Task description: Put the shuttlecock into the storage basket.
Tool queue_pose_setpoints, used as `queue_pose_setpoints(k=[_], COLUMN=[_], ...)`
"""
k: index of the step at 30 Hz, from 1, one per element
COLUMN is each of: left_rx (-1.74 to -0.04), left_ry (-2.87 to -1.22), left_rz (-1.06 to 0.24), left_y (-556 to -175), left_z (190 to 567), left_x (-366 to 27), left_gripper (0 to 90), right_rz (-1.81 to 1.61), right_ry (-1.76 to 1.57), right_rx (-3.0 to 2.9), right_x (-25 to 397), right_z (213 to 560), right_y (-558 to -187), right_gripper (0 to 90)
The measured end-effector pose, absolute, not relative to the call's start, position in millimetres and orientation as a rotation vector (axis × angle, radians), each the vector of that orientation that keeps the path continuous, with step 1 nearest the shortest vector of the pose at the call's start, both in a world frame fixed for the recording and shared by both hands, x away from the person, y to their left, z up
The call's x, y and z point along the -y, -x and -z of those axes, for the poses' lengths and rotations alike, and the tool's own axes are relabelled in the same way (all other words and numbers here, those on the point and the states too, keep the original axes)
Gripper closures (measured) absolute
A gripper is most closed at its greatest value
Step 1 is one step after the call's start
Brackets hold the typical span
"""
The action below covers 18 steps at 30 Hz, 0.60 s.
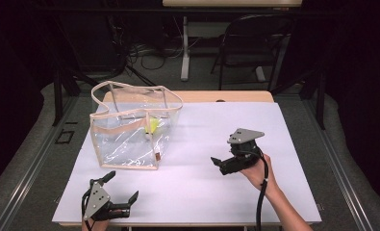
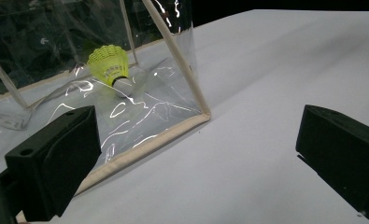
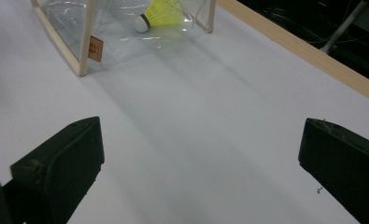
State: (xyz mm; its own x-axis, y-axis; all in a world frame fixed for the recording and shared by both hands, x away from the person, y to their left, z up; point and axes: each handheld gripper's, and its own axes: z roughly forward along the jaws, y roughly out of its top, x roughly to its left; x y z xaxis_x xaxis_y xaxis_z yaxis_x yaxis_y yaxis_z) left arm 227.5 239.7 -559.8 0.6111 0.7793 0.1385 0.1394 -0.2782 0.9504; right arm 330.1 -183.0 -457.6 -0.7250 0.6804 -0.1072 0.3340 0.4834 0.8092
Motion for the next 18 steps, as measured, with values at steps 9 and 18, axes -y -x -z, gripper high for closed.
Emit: queue_pose_setpoints(k=[9, 18], left_rx=[-0.75, -0.747], left_ry=[-1.769, -1.771], left_rz=[-0.746, -0.747], left_y=[-227, -227], left_z=[560, 559], left_x=[-240, -240], left_gripper=[0.0, 0.0], right_rz=[-1.157, -1.171], right_ry=[-0.84, -0.835], right_rx=[-2.269, -2.228], right_x=[192, 201], right_z=[473, 484], right_y=[-313, -301], right_gripper=[0.0, 0.0])
